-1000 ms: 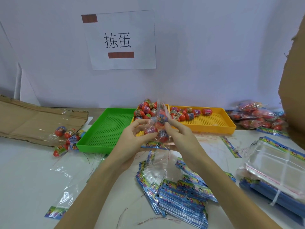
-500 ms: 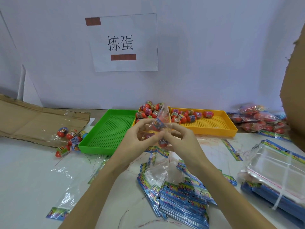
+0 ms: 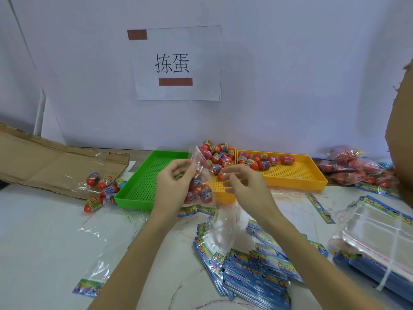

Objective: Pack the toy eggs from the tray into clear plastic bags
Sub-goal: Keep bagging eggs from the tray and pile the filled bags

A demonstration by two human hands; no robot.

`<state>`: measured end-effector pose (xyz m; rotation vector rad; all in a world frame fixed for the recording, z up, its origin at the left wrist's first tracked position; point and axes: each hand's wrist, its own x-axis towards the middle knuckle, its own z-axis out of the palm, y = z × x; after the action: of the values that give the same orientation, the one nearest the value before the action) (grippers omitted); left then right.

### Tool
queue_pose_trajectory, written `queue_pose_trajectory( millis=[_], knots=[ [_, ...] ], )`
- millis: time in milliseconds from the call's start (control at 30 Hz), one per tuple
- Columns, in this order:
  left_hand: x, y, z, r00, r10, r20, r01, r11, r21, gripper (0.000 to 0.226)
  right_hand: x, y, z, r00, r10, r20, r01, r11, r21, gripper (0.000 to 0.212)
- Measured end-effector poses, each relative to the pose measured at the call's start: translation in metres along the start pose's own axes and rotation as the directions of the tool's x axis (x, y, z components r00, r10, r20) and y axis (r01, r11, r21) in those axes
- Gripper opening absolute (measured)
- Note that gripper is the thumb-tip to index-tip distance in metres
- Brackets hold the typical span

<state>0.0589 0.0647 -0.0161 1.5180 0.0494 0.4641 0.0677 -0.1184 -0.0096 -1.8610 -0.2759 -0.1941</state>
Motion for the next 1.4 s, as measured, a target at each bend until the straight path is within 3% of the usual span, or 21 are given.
queue_pose_trajectory(
  millis=[67,200,300,367,567,667,733,833,967,1067,1167,1267,1400],
  knots=[
    [0.003,-0.001,-0.004,0.998,0.024,-0.049,-0.022,0.999,0.034,0.005,0.014,0.004,-0.001,0.998,-0.062,-0.001,0.061,0.977,-0.205,0.033],
    [0.003,0.000,-0.005,0.998,0.025,-0.063,-0.021,0.998,0.053,0.008,0.045,0.011,0.002,0.984,-0.100,0.149,0.165,0.827,-0.537,0.048],
    [0.001,0.003,-0.003,0.999,-0.009,-0.039,0.010,0.999,0.041,0.017,0.066,0.017,0.009,0.969,-0.055,0.241,0.215,0.666,-0.715,0.038],
    [0.000,0.005,-0.003,1.000,0.003,-0.022,-0.002,0.998,0.061,0.024,0.075,0.020,0.014,0.970,-0.036,0.239,0.210,0.615,-0.760,0.035],
    [-0.003,0.008,-0.004,1.000,0.024,0.008,-0.025,0.991,0.132,0.034,0.073,0.024,0.018,0.990,-0.118,0.078,0.140,0.742,-0.656,0.022],
    [-0.004,0.010,-0.003,0.999,0.033,0.025,-0.036,0.989,0.140,0.034,0.057,0.021,0.012,0.988,-0.128,-0.088,0.087,0.926,-0.368,0.016],
    [-0.005,0.010,-0.001,0.998,0.048,0.046,-0.054,0.986,0.155,0.033,0.041,0.019,0.005,0.983,-0.080,-0.167,0.059,0.990,-0.129,0.014],
    [-0.008,0.010,0.002,0.993,0.066,0.094,-0.080,0.985,0.155,0.032,0.016,0.014,-0.006,0.971,-0.064,-0.231,0.089,0.991,0.100,0.012],
    [-0.012,0.012,0.006,0.983,0.109,0.150,-0.136,0.973,0.187,0.029,-0.004,-0.010,-0.016,0.932,-0.218,-0.291,0.284,0.936,0.208,0.015],
    [-0.015,0.014,0.011,0.968,0.152,0.201,-0.194,0.958,0.210,0.029,-0.011,-0.028,-0.015,0.888,-0.403,-0.220,0.439,0.885,0.152,0.018],
    [-0.018,0.016,0.014,0.947,0.212,0.244,-0.265,0.941,0.212,0.029,-0.013,-0.027,-0.010,0.841,-0.531,-0.105,0.515,0.845,-0.142,0.021],
    [-0.020,0.013,0.015,0.934,0.236,0.267,-0.291,0.938,0.188,0.028,-0.012,-0.022,-0.011,0.807,-0.589,-0.034,0.540,0.760,-0.361,0.023],
    [-0.022,0.014,0.017,0.934,0.220,0.283,-0.275,0.945,0.174,0.028,-0.011,-0.022,-0.014,0.812,-0.583,-0.017,0.524,0.742,-0.419,0.023]
  ],
)
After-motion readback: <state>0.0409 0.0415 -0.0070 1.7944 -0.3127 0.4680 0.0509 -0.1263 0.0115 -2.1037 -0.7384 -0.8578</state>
